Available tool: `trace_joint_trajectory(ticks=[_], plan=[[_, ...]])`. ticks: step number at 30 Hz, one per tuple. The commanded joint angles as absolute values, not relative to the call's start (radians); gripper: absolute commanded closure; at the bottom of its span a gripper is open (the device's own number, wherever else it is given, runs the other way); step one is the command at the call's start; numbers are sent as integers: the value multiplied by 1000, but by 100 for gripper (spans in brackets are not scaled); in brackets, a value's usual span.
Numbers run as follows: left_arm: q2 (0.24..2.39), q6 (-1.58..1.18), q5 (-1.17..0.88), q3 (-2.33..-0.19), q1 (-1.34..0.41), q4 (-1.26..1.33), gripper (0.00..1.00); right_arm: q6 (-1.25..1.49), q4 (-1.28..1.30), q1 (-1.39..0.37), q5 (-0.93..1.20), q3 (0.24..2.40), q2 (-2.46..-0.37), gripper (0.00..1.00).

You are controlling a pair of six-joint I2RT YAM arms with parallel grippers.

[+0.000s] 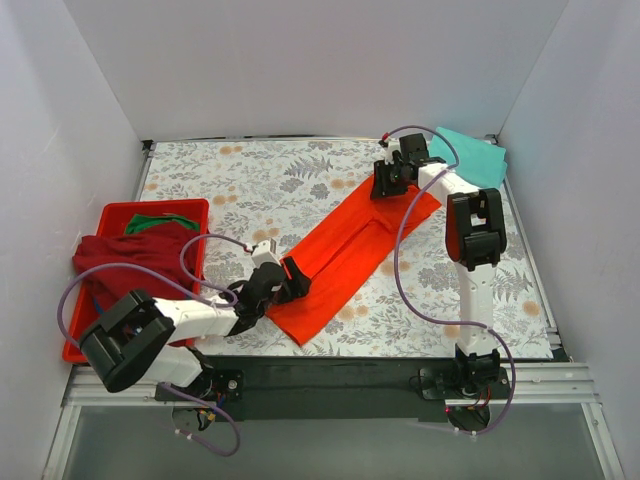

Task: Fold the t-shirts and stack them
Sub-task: Fold the tshirt

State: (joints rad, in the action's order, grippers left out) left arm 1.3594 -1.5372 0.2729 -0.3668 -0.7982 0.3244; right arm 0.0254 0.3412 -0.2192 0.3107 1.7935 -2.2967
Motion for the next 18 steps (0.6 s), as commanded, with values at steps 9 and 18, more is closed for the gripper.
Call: trace_joint_trajectory(ticks=[9,18], plan=[[1217,-1572,196,-293,-894,78,43,3,365,-218,256,1761,-2217,52],[1088,-1552,224,-316,-897,-25,43,69,345,-215,144,1606,-2001,51]])
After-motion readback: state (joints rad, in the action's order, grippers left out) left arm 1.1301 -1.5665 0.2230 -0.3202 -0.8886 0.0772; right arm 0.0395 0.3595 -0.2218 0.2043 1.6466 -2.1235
